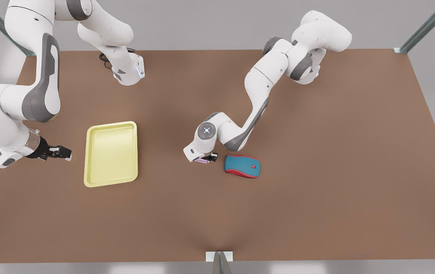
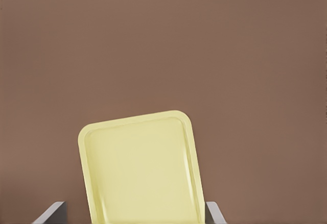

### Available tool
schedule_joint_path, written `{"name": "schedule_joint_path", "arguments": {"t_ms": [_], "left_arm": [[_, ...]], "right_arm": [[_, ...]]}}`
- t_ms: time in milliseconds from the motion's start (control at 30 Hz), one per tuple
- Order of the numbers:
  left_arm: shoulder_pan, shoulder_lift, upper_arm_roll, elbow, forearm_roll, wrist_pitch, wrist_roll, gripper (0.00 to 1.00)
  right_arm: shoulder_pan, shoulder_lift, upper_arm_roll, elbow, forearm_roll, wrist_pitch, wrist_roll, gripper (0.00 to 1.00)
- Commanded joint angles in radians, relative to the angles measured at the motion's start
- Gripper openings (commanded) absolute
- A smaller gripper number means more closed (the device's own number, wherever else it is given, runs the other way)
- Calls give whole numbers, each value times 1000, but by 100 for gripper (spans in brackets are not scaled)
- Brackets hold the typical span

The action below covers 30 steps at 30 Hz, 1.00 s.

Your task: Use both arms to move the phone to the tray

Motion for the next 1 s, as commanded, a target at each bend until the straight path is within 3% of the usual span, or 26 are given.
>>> {"name": "schedule_joint_path", "arguments": {"t_ms": [0,33,67,200,267,333,400,467,500,733,833,967], "left_arm": [[-9,0,1,1,61,-34,-102,83],[-9,0,1,1,61,-38,-97,88],[-8,-2,-3,1,68,-40,-67,100],[-2,-16,-10,1,61,-92,-70,100],[46,-112,-7,-1,-60,-169,-86,100],[129,-236,-3,-5,-114,-298,-109,100],[355,-344,1,-21,-165,-426,-39,100],[648,-388,10,-24,-122,-640,668,100],[711,-404,13,-27,-110,-655,699,100],[716,-510,36,-58,-111,-675,690,100],[716,-560,36,-144,-110,-675,680,100],[716,-560,36,-159,-90,-669,679,100]], "right_arm": [[2,0,2,3,1,1,-11,100],[2,2,2,3,-1,1,-16,100],[3,2,2,3,-2,1,-19,100],[8,0,3,4,-4,1,-22,100],[16,0,6,4,-6,2,-14,100],[39,33,85,33,-36,1,-14,100],[83,119,128,101,-56,-8,-5,100],[131,120,129,107,-61,2,-2,100],[141,122,131,115,-56,25,-1,100],[431,379,125,135,-157,269,565,100],[539,520,122,297,-210,252,969,100],[640,662,120,484,-234,183,1239,100]]}}
